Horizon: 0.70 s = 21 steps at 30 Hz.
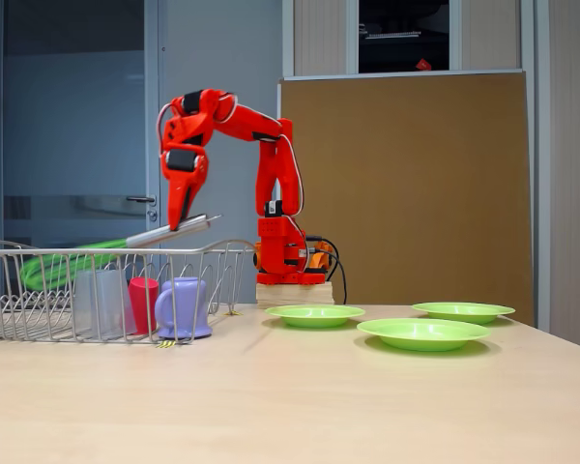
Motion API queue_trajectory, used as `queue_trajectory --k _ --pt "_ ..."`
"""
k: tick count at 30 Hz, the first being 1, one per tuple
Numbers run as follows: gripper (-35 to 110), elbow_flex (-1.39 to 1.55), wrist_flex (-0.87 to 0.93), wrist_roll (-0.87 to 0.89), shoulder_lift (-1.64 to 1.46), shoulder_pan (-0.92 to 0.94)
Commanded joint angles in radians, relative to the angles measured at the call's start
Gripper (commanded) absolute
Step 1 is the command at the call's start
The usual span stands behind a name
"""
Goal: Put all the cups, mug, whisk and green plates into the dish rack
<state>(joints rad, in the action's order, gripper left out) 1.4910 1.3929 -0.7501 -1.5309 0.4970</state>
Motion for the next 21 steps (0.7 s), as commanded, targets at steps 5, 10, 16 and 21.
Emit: queue_trajectory --k 5,10,16,21 --pt "0 -0.083 -0.037 -0.040 0.112 0.034" --pt "0 -0.094 -0.057 -0.049 0.173 0.038" --pt "0 -0.075 -0.092 -0.046 0.225 0.037" --pt "0 -0.055 -0.126 -0.044 0.258 0.031"
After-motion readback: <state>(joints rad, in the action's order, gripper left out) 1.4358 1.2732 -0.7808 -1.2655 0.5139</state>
